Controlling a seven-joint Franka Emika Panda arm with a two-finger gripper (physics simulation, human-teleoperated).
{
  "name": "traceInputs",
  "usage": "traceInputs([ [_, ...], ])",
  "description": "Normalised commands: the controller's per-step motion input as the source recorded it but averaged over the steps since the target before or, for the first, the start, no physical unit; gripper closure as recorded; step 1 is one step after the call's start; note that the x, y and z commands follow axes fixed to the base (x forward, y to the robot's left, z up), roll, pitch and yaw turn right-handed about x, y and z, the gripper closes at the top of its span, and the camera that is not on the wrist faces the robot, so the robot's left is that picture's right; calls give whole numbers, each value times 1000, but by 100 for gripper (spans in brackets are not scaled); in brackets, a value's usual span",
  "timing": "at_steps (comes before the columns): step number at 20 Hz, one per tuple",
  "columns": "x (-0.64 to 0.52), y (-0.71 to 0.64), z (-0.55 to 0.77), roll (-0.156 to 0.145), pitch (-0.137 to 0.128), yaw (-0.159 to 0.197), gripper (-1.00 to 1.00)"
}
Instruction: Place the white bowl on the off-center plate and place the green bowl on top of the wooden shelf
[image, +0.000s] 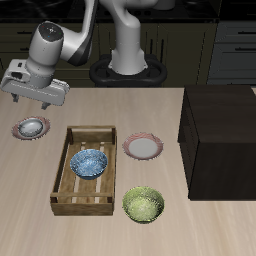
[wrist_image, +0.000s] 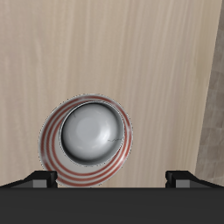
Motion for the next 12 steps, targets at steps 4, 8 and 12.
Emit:
traceInputs([
  [4, 2, 156, 470, -5, -15, -62, -100],
  [8, 30, 191, 437, 24, -30, 7, -100],
  [12, 26, 134, 367, 15, -23, 2, -100],
])
